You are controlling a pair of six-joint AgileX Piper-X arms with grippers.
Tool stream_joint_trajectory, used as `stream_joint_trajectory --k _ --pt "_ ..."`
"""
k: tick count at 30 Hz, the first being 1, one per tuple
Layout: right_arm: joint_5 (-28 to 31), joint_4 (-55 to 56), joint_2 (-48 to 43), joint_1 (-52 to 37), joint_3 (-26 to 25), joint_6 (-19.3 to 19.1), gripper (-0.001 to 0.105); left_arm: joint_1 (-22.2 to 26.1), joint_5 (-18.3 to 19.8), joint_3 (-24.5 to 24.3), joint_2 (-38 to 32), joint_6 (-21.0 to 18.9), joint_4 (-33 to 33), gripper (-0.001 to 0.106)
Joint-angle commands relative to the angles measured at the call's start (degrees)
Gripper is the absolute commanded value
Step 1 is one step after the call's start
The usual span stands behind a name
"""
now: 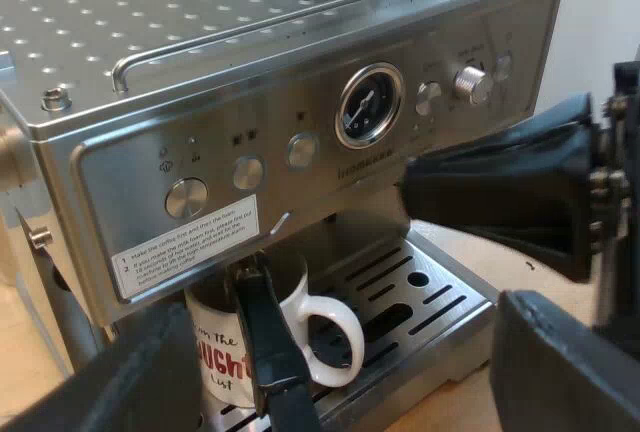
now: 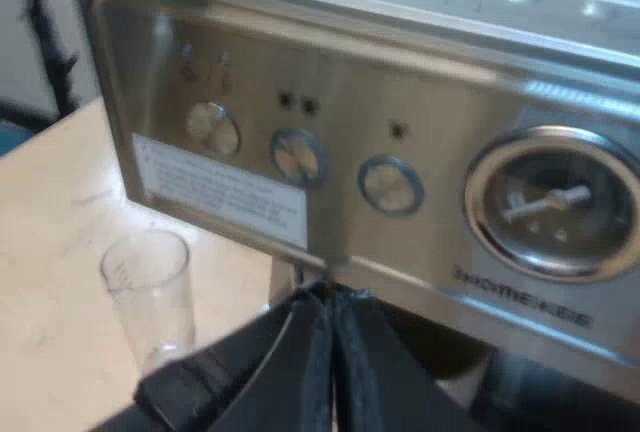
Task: Place mug into machine
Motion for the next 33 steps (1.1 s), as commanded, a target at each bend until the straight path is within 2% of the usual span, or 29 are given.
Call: stream_joint_trajectory --k 1,10,14,18,21,23,24,26,28,33 --pt "-0.9 4.22 -3.32 0.7 -0.2 -0.07 0.0 -0.29 0.24 -0.36 0.0 -0.3 0.19 0.063" --pt "-0.74 15.71 -11.57 5.99 -0.2 -0.07 0.0 -0.29 0.24 -3.12 0.0 -0.04 7.38 0.063" --pt "-0.23 19.93 -14.67 7.98 -0.2 2.8 0.0 -0.29 0.24 -5.72 0.0 -0.04 9.02 0.063" --pt "3.58 22.26 -16.93 7.97 -0.2 4.09 0.0 -0.29 0.24 -7.74 0.0 -0.04 11.81 0.063" --pt "3.55 23.48 -18.73 7.84 -0.2 4.07 0.013 -0.29 0.24 -8.65 0.0 -0.04 13.48 0.063" --pt "3.54 24.63 -19.85 7.84 -0.2 4.07 0.032 -0.29 0.24 -9.01 0.0 -0.04 13.46 0.063" --pt "3.54 24.75 -20.17 7.84 -0.2 4.07 0.038 -0.29 0.24 -9.1 0.0 -0.04 13.46 0.063" --pt "3.54 24.88 -20.85 7.84 -0.2 4.07 0.06 -0.29 0.24 -9.87 0.0 -0.2 13.46 0.063" --pt "3.7 24.88 -20.98 7.84 -0.2 3.73 0.067 -0.29 0.01 -10.24 0.0 -0.48 13.46 0.063" --pt "2.59 25.48 -20.97 5.79 -0.2 3.38 0.068 -0.29 -1.14 -10.34 0.0 -0.91 13.46 0.063"
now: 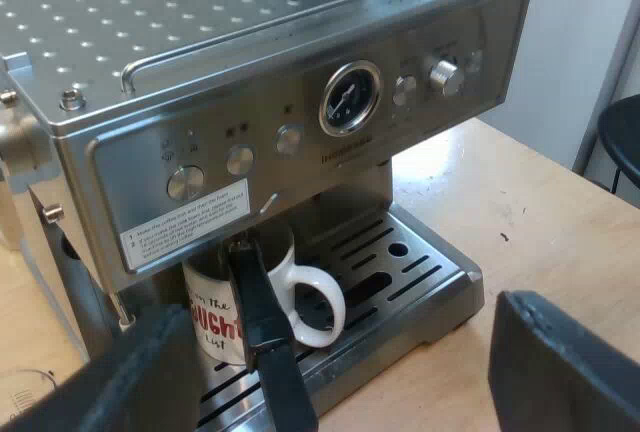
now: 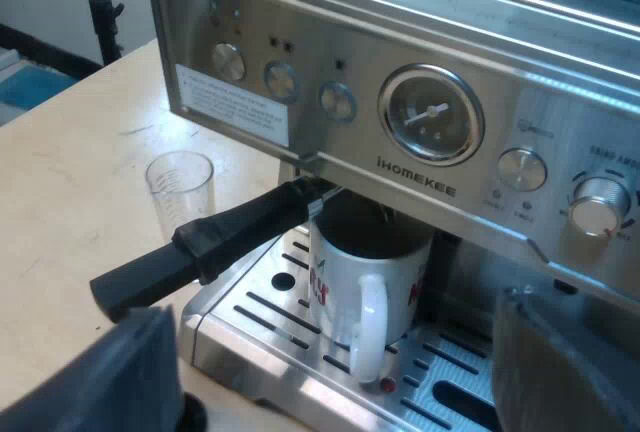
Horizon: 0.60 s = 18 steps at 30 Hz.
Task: Place mug into machine
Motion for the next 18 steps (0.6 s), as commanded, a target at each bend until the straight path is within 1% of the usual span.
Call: stream_joint_trajectory --k 1,2,3,4,5,6,8,11,13,17,18 --pt "-2.43 1.22 -0.51 -3.29 -0.2 0.94 0.068 -0.29 -2.12 -0.39 -0.15 -0.64 -0.16 0.063" --pt "-4.6 2.24 -0.51 -5.8 -0.2 2.62 0.068 -0.29 -2.76 -0.39 -0.15 -0.64 -0.16 0.063" --pt "-5.98 2.83 -0.51 -6.73 -0.2 3.29 0.068 -0.29 -3.02 -0.39 -0.15 -0.64 -0.16 0.063" --pt "-7.04 3.14 -0.51 -8.1 -0.2 3.61 0.068 -0.29 -3.0 -0.39 -0.15 -0.64 -0.16 0.063" --pt "-10.13 4.45 -0.51 -11.3 -0.2 3.9 0.068 -0.29 -3.01 -0.39 -0.15 -0.64 -0.16 0.063" --pt "-11.47 5.25 -0.51 -13.07 -0.2 3.9 0.068 -0.29 -3.17 -0.39 -0.15 -0.64 -0.16 0.063" --pt "-13.91 7.44 -0.51 -18.0 -0.2 3.9 0.068 -0.29 -4.78 -0.39 -0.15 -1.14 -0.16 0.063" --pt "-16.17 9.65 -1.03 -22.58 -0.2 3.9 0.068 -0.29 -5.51 -0.39 -0.15 -1.55 -0.16 0.063" --pt "-16.49 11.2 -1.7 -24.87 -0.2 3.9 0.068 -0.08 -5.65 -0.39 -0.15 -1.56 -0.16 0.063" --pt "-16.75 14.86 -3.49 -29.68 -0.2 3.76 0.068 1.71 -5.7 -0.39 -0.15 -1.7 -0.16 0.063" --pt "-16.75 14.86 -3.63 -29.93 -0.2 3.76 0.068 3.16 -5.7 -0.39 -0.15 -1.72 -0.16 0.063"
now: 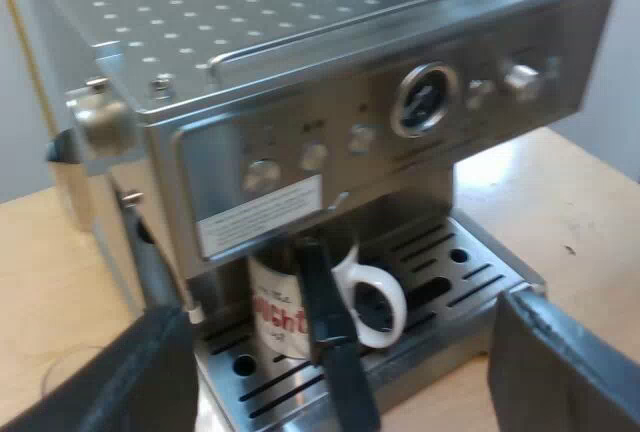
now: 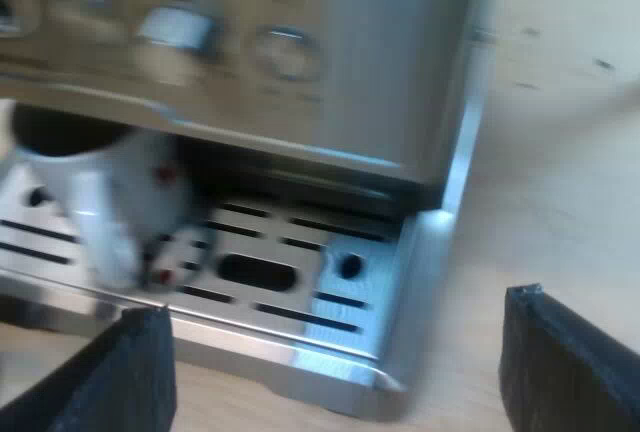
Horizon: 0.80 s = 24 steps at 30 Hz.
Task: Place mug into machine
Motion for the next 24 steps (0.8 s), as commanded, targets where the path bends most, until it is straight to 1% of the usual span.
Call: stream_joint_trajectory --k 1,3,5,8,9,10,12,14,17,20,24 --pt "-0.4 1.64 -1.59 -1.89 -0.2 -0.16 0.068 3.51 -0.41 -0.39 -0.15 -0.79 -0.16 0.063" --pt "-0.4 3.15 -3.11 -3.96 -0.2 -1.43 0.068 6.48 0.54 -0.39 -0.15 -0.79 -0.16 0.063" --pt "-0.54 4.84 -6.07 -7.0 -0.2 -2.72 0.068 12.07 4.06 -0.39 -0.15 -0.79 -0.16 0.063" --pt "-0.74 6.25 -8.0 -9.06 -0.2 -3.43 0.068 14.79 5.38 -0.39 -0.15 -0.79 -0.16 0.063" --pt "-1.24 6.9 -8.82 -10.1 -0.2 -4.01 0.068 17.18 6.49 -0.39 -0.15 -0.79 0.0 0.063" --pt "-1.27 7.01 -9.16 -10.52 -0.2 -4.27 0.068 21.15 8.89 -0.39 -0.15 -0.79 0.9 0.063" --pt "-1.4 8.9 -11.14 -13.59 -0.2 -5.56 0.068 23.47 10.58 -0.39 -0.15 -0.79 1.9 0.063" --pt "-3.21 10.69 -12.69 -16.65 -0.2 -6.09 0.068 28.45 12.34 -0.39 -0.25 -0.79 4.21 0.063" --pt "-5.05 11.71 -13.78 -20.37 -0.2 -6.87 0.068 30.99 12.77 -0.39 -0.46 -0.79 4.91 0.063" --pt "-7.03 12.38 -13.96 -24.33 -0.2 -8.6 0.068 30.9 12.94 -0.39 -0.97 -0.79 5.2 0.063" --pt "-10.43 12.47 -13.96 -29.52 -0.2 -8.8 0.068 30.89 12.94 -0.39 -3.06 -0.55 6.33 0.063"
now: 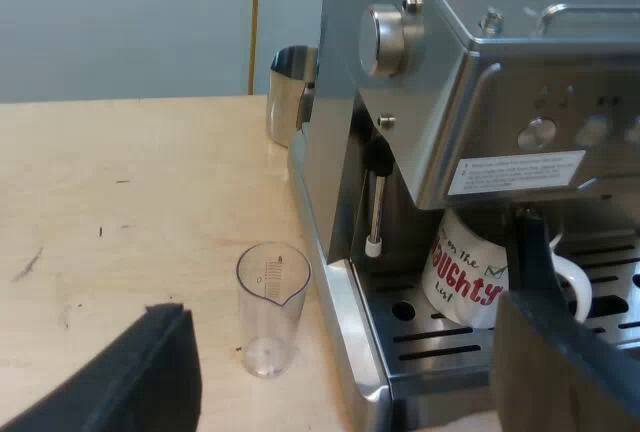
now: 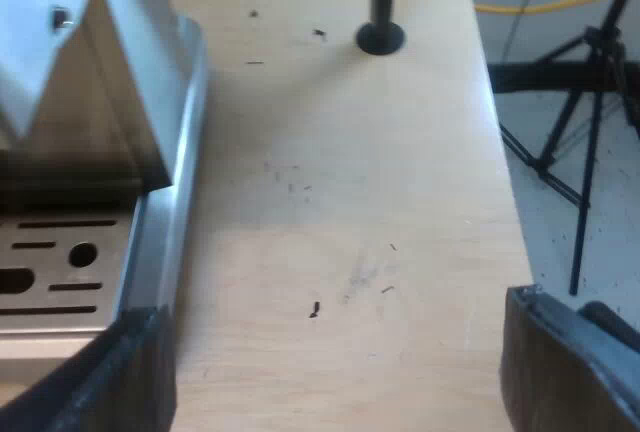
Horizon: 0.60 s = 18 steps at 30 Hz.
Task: Place mug into machine
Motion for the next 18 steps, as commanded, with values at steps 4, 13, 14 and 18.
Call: stream_joint_trajectory --k 4,13,14,18 --pt "-3.7 -0.02 -0.27 -6.54 -0.2 -1.58 0.068 -0.09 0.54 -0.32 -4.04 -0.17 -0.37 0.063" --pt "-7.05 -0.02 -6.52 -13.98 -0.2 -1.53 0.068 -4.1 2.74 -0.32 -9.28 -0.17 -0.25 0.063" --pt "-7.05 -0.02 -7.77 -13.98 -0.2 -1.53 0.068 -4.65 2.74 -0.32 -9.79 -0.17 -0.25 0.063" --pt "-7.05 0.11 -12.54 -13.98 -0.2 -1.72 0.068 -5.61 2.74 -0.32 -12.31 -0.17 -0.25 0.063"
